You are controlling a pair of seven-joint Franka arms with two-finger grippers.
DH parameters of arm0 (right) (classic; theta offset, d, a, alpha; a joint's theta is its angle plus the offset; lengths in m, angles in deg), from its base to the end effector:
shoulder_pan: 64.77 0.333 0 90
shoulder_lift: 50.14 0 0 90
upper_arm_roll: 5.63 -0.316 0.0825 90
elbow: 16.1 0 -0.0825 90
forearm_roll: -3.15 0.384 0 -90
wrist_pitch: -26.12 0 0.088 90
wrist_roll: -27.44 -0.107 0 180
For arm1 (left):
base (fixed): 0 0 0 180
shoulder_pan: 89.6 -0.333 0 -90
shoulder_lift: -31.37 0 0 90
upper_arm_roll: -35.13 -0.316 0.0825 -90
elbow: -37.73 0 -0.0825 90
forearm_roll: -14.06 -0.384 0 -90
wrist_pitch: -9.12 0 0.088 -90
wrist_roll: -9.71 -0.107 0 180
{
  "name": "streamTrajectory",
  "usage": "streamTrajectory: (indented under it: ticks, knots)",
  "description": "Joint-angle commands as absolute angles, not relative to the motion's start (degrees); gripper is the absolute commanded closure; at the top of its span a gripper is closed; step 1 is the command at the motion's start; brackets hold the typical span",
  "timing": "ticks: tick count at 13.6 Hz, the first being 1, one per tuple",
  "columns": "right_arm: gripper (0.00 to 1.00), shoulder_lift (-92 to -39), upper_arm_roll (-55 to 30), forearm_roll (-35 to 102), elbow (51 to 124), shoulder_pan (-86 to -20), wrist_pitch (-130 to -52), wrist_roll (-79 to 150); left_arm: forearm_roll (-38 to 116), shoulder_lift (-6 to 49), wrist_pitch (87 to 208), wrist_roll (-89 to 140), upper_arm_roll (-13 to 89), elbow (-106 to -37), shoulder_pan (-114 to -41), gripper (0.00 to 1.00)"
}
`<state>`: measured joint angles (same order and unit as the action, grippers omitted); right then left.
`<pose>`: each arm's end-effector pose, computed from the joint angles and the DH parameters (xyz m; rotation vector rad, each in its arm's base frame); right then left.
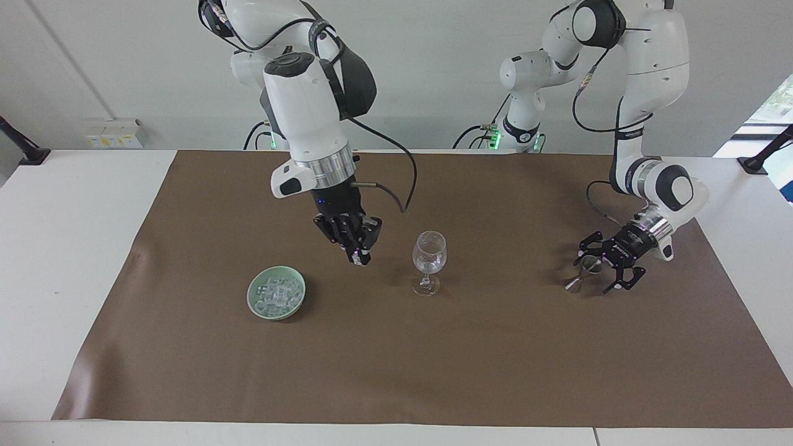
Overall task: Pour wine and add ice with both arms
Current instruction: 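Lift the green bowl and carry it over the glass with the right gripper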
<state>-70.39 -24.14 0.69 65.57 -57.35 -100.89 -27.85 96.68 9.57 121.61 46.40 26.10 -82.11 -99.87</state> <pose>0.6468 0.2713 0.5531 -2.6649 0.7357 -0.4279 0.5559 0.1249 0.2436 1.1524 1.7158 -0.6192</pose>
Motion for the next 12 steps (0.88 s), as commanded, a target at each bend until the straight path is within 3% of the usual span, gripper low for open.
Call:
streamTrajectory:
  ticks: [1, 7, 12]
  knots:
    - [1.0, -71.33, -24.43, 1.66, 64.49, -55.29, -103.95, -33.28, 88.45, 10.27, 120.04, 44.35, 24.32, -79.08, -99.89, 0.0]
    - [1.0, -71.33, -24.52, 4.38, 65.11, -52.65, -109.39, -41.72, 71.92, 15.63, 119.42, 36.19, 21.6, -74.33, -99.1, 0.0]
    - [1.0, -70.19, -25.66, 4.38, 67.65, -51.94, -109.23, -45.68, 63.64, 16.25, 118.9, 30.99, 21.33, -66.87, -96.2, 0.0]
